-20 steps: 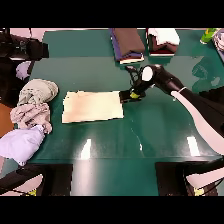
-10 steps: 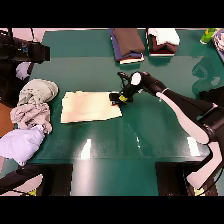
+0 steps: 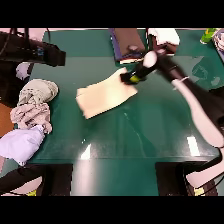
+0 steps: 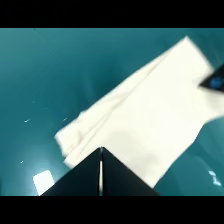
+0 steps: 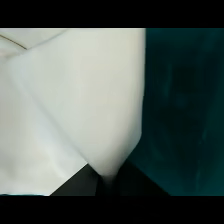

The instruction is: Fold the shirts.

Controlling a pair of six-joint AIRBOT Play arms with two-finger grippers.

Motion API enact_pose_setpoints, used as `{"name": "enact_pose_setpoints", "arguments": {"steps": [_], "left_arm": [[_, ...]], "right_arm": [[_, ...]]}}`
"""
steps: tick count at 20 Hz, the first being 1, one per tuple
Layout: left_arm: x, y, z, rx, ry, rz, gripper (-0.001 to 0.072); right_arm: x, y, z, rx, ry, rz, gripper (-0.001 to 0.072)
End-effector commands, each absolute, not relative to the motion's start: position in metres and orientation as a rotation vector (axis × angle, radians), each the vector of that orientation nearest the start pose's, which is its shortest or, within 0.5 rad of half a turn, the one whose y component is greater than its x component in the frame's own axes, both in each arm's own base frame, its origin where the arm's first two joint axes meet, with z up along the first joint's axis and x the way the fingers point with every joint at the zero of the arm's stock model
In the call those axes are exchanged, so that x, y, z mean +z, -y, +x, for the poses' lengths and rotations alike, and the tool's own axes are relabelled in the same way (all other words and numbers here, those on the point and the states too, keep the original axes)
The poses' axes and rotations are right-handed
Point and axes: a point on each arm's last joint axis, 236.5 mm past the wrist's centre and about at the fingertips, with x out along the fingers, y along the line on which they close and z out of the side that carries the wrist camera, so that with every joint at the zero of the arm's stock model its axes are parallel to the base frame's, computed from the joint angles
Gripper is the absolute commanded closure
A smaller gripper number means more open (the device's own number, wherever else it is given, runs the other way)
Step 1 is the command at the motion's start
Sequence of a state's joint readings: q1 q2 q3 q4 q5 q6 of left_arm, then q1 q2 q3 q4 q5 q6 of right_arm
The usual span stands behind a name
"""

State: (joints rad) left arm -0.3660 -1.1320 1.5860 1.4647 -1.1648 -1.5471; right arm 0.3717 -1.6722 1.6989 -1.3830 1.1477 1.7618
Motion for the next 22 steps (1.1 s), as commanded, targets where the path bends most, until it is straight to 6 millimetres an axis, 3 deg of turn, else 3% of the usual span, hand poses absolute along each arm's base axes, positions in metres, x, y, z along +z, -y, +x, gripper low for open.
{"name": "enact_pose_setpoints", "arguments": {"steps": [1, 4, 7, 9, 11, 15, 17, 19, 22], "left_arm": [[0.245, 0.198, 0.378, -0.498, -0.705, 0.107, 0.0682], [0.245, 0.201, 0.377, -0.508, -0.707, 0.096, 0.0682], [0.245, 0.201, 0.376, -0.504, -0.711, 0.082, 0.0682], [0.245, 0.201, 0.377, -0.498, -0.714, 0.067, 0.0682], [0.245, 0.203, 0.376, -0.504, -0.714, 0.062, 0.0682], [0.249, 0.21, 0.375, -0.529, -0.703, 0.032, 0.0682], [0.249, 0.211, 0.374, -0.534, -0.704, 0.028, 0.0681], [0.249, 0.211, 0.374, -0.534, -0.708, 0.029, 0.0682], [0.249, 0.211, 0.374, -0.534, -0.709, 0.03, 0.0682]], "right_arm": [[0.092, -0.09, 0.479, 0.079, -1.11, 0.06, 0.0689], [0.123, 0.027, 0.466, -0.123, -1.075, 0.109, 0.0689], [0.141, 0.138, 0.44, -0.337, -1.026, 0.226, 0.0689], [0.141, 0.198, 0.416, -0.456, -1.01, 0.301, 0.0689], [0.138, 0.24, 0.395, -0.541, -1.004, 0.35, 0.0689], [0.138, 0.274, 0.382, -0.581, -0.955, 0.435, 0.0689], [0.145, 0.279, 0.382, -0.588, -0.932, 0.427, 0.0689], [0.165, 0.28, 0.387, -0.582, -0.884, 0.418, 0.0689], [0.212, 0.27, 0.399, -0.532, -0.78, 0.421, 0.0689]]}}
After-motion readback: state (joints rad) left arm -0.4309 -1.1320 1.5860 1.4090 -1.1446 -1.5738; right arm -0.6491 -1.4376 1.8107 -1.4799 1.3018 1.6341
